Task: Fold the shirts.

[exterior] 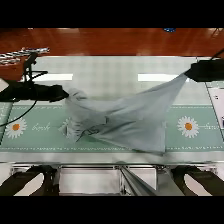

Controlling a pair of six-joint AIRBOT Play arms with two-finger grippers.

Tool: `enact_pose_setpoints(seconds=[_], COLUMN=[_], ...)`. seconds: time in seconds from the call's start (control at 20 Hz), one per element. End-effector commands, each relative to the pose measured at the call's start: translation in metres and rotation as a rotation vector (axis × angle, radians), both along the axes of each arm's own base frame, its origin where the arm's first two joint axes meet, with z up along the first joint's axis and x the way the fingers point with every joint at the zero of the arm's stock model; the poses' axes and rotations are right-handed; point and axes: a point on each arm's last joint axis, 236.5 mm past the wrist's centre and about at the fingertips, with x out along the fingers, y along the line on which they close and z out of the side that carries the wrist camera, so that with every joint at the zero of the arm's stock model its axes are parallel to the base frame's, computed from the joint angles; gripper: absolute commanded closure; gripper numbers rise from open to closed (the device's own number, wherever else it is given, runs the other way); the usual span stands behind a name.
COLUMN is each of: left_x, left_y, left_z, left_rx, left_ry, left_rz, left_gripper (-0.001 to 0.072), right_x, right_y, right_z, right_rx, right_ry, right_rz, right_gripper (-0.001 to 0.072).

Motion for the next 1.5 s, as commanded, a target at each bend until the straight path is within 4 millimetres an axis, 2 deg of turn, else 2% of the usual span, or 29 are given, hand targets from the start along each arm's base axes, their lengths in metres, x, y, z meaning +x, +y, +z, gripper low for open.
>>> enact_pose_setpoints(seconds=[0.0,0.15,0.3,0.35,0.4,0.45,0.55,0.65,0.75,0.85,0.9,0.95,1.05,1.2,1.3,1.45], left_x=[0.076,0.131,0.164,0.167,0.165,0.159,0.144,0.115,0.075,0.041,0.024,0.002,-0.042,-0.086,-0.105,-0.106], left_y=[0.011,0.004,-0.011,-0.017,-0.02,-0.021,-0.004,0.034,0.07,0.093,0.096,0.094,0.071,0.021,0.011,0.013], left_z=[-0.04,-0.045,-0.05,-0.055,-0.061,-0.068,-0.071,-0.07,-0.068,-0.071,-0.075,-0.084,-0.102,-0.11,-0.121,-0.137], left_rx=[0.004,-0.012,-0.08,-0.103,-0.12,-0.128,-0.119,-0.11,-0.12,-0.127,-0.137,-0.145,-0.205,-0.406,-0.444,-0.416], left_ry=[-0.002,-0.003,0.026,0.051,0.091,0.138,0.209,0.333,0.48,0.556,0.573,0.587,0.628,0.622,0.668,0.662], left_rz=[0.097,0.079,0.054,0.039,0.033,0.022,-0.007,-0.016,-0.03,0.009,0.033,0.049,0.075,0.029,0.032,0.081], left_gripper=[0.0694,0.0694,0.069,0.0612,0.0392,0.0199,0.02,0.02,0.02,0.02,0.02,0.02,0.02,0.0201,0.0201,0.02], right_x=[0.071,0.121,0.159,0.167,0.173,0.176,0.175,0.162,0.136,0.104,0.084,0.066,0.037,-0.004,-0.028,-0.061], right_y=[-0.017,-0.032,-0.03,-0.024,-0.019,-0.017,-0.023,-0.046,-0.077,-0.101,-0.112,-0.123,-0.132,-0.111,-0.096,-0.08], right_z=[-0.062,-0.086,-0.103,-0.109,-0.117,-0.123,-0.127,-0.118,-0.105,-0.099,-0.1,-0.101,-0.111,-0.138,-0.155,-0.172], right_rx=[0.036,0.118,0.277,0.326,0.364,0.383,0.385,0.386,0.377,0.345,0.314,0.283,0.276,0.29,0.305,0.313], right_ry=[0.049,0.064,0.08,0.087,0.097,0.107,0.12,0.136,0.174,0.229,0.257,0.269,0.264,0.274,0.299,0.335], right_rz=[-0.08,-0.15,-0.217,-0.226,-0.235,-0.24,-0.248,-0.266,-0.275,-0.256,-0.247,-0.258,-0.32,-0.319,-0.311,-0.308], right_gripper=[0.069,0.069,0.068,0.0568,0.0393,0.0289,0.0297,0.0299,0.0305,0.0305,0.0305,0.0305,0.0305,0.0305,0.0305,0.0305])
